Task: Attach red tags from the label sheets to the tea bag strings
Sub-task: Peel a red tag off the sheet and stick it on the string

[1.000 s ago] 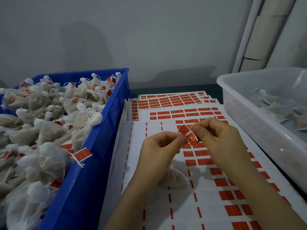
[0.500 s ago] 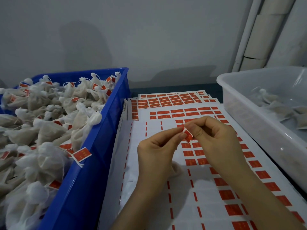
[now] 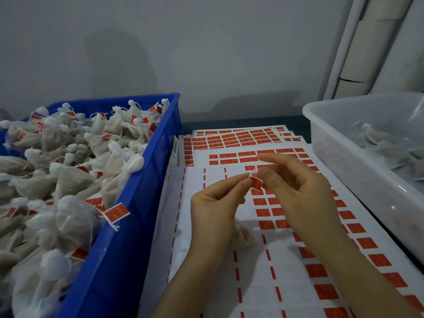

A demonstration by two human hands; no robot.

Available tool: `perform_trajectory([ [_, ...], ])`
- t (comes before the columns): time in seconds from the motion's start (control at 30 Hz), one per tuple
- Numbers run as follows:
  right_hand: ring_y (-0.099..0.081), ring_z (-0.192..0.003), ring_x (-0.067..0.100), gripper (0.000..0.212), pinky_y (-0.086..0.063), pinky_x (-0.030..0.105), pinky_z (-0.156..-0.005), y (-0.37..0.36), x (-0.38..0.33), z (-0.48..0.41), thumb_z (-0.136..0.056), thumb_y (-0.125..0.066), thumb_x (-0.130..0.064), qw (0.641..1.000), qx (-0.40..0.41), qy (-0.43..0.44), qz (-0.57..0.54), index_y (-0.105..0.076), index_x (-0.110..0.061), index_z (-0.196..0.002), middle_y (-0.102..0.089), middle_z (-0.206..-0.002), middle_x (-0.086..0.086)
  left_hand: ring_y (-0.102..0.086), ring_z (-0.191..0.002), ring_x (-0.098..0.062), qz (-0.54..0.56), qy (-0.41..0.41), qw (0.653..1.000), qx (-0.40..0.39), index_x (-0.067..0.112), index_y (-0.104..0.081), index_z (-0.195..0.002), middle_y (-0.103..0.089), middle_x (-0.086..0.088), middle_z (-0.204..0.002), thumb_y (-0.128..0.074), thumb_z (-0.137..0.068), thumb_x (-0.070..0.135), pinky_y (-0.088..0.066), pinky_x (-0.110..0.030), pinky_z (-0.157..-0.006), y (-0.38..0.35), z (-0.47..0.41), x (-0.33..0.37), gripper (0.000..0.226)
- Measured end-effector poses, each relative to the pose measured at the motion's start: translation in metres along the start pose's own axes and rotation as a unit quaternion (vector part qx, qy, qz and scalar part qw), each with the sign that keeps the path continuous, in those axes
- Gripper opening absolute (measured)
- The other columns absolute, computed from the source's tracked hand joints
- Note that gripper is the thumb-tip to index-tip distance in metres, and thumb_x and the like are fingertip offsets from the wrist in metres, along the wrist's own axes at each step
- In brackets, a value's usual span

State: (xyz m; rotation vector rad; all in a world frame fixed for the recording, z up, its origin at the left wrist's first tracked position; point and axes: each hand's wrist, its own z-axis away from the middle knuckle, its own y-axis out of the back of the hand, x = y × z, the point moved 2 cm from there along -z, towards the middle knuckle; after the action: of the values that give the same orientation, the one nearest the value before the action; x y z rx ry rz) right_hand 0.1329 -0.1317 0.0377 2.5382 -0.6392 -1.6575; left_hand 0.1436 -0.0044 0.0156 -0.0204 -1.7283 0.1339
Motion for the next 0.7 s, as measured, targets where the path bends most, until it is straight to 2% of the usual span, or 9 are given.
perform_trajectory([
  [0.1, -0.056, -0.079, -0.02, 0.017, -0.037, -0.005, -0.056, 0.0, 0.0, 0.002, -0.071, -0.052, -0.05, 1.0, 0.011, -0.008, -0.017, -0.055, -0.046, -0.087, -0.056, -0.078, -0.042, -0.068, -0.077, -0.001, 0.018, 0.041, 0.999, 0.006, 0.035, -0.072, -0.085, -0.073, 0.018, -0.083, -0.068, -0.074, 0.033, -0.053, -0.011, -0.06, 0.002, -0.002, -0.003, 0.012],
  [0.23, -0.063, -0.085, -0.007, 0.016, -0.045, 0.0, -0.066, -0.008, 0.003, 0.006, -0.075, -0.054, -0.046, 1.0, -0.014, -0.011, -0.02, -0.056, -0.043, -0.09, -0.062, -0.09, -0.03, -0.066, -0.074, 0.002, -0.008, 0.032, 0.999, 0.011, 0.038, -0.07, -0.082, -0.072, 0.02, -0.078, -0.068, -0.079, 0.026, -0.051, -0.009, -0.058, 0.003, -0.002, -0.002, 0.012],
  [0.37, -0.059, -0.081, -0.015, 0.013, -0.04, -0.003, -0.057, -0.003, 0.007, 0.002, -0.073, -0.054, -0.046, 1.0, 0.005, -0.023, -0.02, -0.056, -0.043, -0.086, -0.06, -0.077, -0.037, -0.066, -0.075, 0.004, -0.011, 0.06, 0.998, 0.027, 0.034, -0.071, -0.086, -0.072, 0.021, -0.081, -0.069, -0.08, 0.028, -0.052, -0.009, -0.059, 0.004, -0.003, -0.003, 0.009],
  [0.47, -0.061, -0.072, -0.006, 0.007, -0.039, -0.001, -0.05, 0.004, 0.019, -0.003, -0.078, -0.055, -0.042, 0.998, -0.002, -0.047, 0.043, -0.055, -0.043, -0.084, -0.056, -0.084, -0.034, -0.066, -0.076, 0.005, -0.001, 0.077, 0.997, 0.032, 0.03, -0.073, -0.089, -0.071, 0.022, -0.082, -0.069, -0.08, 0.029, -0.051, -0.008, -0.058, 0.004, -0.004, -0.003, 0.011],
  [0.57, -0.05, -0.074, -0.01, 0.015, -0.036, -0.001, -0.053, 0.001, 0.035, -0.003, -0.089, -0.055, -0.029, 0.987, -0.088, -0.074, 0.116, -0.053, -0.043, -0.096, -0.053, -0.095, -0.025, -0.067, -0.078, 0.002, 0.005, 0.072, 0.997, 0.038, 0.03, -0.073, -0.088, -0.072, 0.02, -0.083, -0.069, -0.079, 0.032, -0.053, -0.011, -0.061, 0.006, -0.005, -0.002, 0.011],
  [0.7, -0.05, -0.075, -0.013, 0.028, -0.038, -0.003, -0.05, -0.018, 0.04, 0.006, -0.091, -0.051, -0.036, 0.963, -0.225, -0.094, 0.119, -0.05, -0.043, -0.117, -0.046, -0.088, -0.037, -0.068, -0.081, -0.005, 0.043, 0.055, 0.997, 0.036, 0.028, -0.073, -0.085, -0.073, 0.012, -0.086, -0.063, -0.069, 0.042, -0.054, -0.014, -0.062, 0.006, -0.005, 0.001, 0.024],
])
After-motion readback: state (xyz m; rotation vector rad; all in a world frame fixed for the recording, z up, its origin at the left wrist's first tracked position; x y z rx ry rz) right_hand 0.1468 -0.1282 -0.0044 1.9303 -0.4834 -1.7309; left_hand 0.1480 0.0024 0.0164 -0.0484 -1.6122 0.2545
